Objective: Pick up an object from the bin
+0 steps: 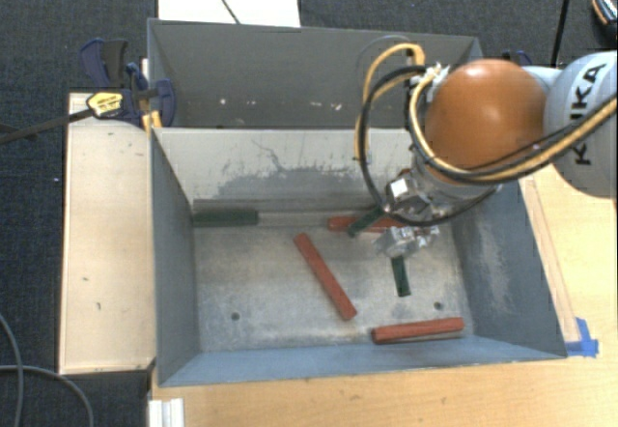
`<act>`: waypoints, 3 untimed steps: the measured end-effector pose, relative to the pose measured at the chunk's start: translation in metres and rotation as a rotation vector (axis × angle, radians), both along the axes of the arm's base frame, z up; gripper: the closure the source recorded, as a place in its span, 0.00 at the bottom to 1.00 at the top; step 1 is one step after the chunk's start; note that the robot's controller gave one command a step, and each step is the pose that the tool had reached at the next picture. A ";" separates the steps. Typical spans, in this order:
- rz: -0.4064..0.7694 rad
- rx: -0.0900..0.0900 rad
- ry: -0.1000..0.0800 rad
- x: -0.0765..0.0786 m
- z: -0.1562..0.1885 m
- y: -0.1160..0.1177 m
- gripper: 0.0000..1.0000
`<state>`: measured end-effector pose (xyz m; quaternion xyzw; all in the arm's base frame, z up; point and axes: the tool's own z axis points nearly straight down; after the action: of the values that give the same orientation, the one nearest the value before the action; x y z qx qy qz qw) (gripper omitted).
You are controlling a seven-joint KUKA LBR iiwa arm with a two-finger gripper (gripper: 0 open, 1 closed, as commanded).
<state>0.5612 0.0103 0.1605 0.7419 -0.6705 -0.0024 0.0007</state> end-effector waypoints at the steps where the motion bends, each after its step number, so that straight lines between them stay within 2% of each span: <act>1: -0.004 0.000 -0.005 0.002 0.002 -0.002 1.00; 3: -0.006 0.000 -0.004 0.002 0.002 -0.002 1.00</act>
Offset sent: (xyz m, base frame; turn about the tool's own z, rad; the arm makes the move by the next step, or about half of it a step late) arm 0.0000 0.0000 0.0000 0.0000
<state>0.5628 0.0086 0.1624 0.7399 -0.6727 -0.0008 -0.0008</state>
